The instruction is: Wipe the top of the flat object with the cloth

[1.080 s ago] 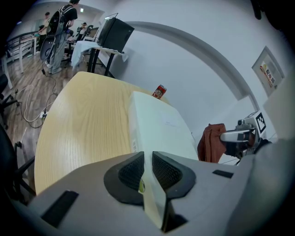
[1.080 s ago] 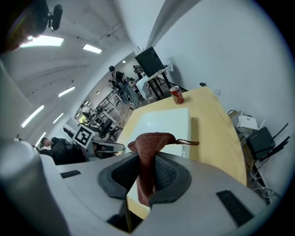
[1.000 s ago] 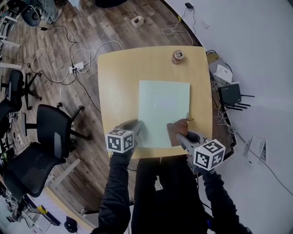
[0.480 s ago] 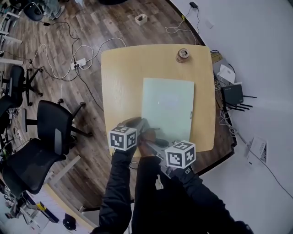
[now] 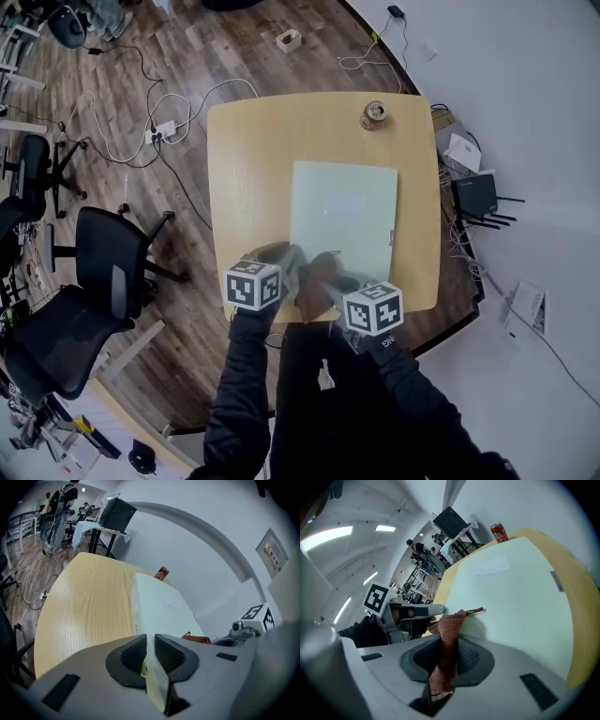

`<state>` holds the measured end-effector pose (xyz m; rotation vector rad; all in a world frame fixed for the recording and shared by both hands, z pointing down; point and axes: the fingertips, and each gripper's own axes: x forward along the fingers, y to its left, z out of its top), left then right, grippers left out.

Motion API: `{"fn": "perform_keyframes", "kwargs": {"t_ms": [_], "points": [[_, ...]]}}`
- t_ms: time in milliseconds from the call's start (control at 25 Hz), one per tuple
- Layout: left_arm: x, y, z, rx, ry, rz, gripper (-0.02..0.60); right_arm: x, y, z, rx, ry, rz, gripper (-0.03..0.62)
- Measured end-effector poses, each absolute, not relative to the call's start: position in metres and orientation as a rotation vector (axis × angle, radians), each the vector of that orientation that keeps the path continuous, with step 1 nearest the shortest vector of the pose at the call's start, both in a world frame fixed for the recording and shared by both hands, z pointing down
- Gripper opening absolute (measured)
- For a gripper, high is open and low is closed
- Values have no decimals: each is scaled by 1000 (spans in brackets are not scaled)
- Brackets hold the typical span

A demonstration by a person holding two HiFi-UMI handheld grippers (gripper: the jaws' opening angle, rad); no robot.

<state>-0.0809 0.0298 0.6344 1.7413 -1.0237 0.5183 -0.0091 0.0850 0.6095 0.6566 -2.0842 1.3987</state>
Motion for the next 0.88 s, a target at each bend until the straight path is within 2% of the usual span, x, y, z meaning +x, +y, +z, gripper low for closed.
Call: {"fn": "perform_keyframes", "kwargs": {"t_ms": [880], "points": [[-83, 32, 635, 1709, -1067, 559, 75, 149, 80, 616, 826, -1946, 1247, 80]]}}
